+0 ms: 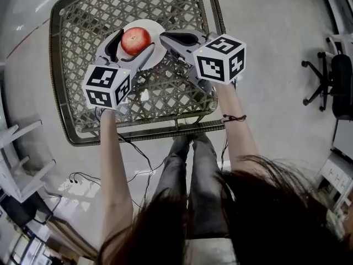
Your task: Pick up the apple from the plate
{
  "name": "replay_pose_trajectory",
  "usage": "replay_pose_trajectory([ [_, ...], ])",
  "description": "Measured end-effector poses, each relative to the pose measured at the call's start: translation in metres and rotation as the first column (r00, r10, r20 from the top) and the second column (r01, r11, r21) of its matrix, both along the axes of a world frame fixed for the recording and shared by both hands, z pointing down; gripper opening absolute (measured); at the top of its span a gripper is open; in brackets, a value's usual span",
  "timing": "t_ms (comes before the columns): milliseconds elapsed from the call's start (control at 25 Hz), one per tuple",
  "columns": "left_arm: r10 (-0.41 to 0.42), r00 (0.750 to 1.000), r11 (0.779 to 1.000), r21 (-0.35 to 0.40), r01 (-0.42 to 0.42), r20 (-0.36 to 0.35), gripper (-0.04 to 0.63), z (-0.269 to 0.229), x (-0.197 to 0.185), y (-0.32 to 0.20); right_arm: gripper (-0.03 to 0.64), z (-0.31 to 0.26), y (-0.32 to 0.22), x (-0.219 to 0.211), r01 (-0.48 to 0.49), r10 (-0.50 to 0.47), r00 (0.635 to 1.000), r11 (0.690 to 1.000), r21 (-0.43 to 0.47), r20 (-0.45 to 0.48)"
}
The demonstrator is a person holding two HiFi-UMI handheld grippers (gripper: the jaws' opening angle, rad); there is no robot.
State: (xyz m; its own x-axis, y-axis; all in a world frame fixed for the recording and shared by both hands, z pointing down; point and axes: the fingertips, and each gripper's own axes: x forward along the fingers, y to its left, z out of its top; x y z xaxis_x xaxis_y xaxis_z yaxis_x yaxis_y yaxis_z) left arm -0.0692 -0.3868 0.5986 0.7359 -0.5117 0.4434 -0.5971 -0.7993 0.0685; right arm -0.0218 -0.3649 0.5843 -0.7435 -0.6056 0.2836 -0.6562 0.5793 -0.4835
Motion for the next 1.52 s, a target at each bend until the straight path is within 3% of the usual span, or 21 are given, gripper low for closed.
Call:
replay_pose_trajectory([
  [560, 0.004, 1.000, 1.000, -0.023, -0.004, -0.001, 0.391, 0.0032, -0.0016, 0.0009, 0.009, -0.0003, 0.0001, 0.0020, -0.015, 0.015, 1.000, 1.000, 0.000, 0.013],
  [1520, -0.015, 1.000, 1.000, 0.002, 0.015, -0.003, 0.391, 0.0004, -0.0002, 0.0011, 0.009, -0.0028, -0.0014, 0.0068, -0.028, 0.028, 0.999, 1.000, 0.003, 0.024],
])
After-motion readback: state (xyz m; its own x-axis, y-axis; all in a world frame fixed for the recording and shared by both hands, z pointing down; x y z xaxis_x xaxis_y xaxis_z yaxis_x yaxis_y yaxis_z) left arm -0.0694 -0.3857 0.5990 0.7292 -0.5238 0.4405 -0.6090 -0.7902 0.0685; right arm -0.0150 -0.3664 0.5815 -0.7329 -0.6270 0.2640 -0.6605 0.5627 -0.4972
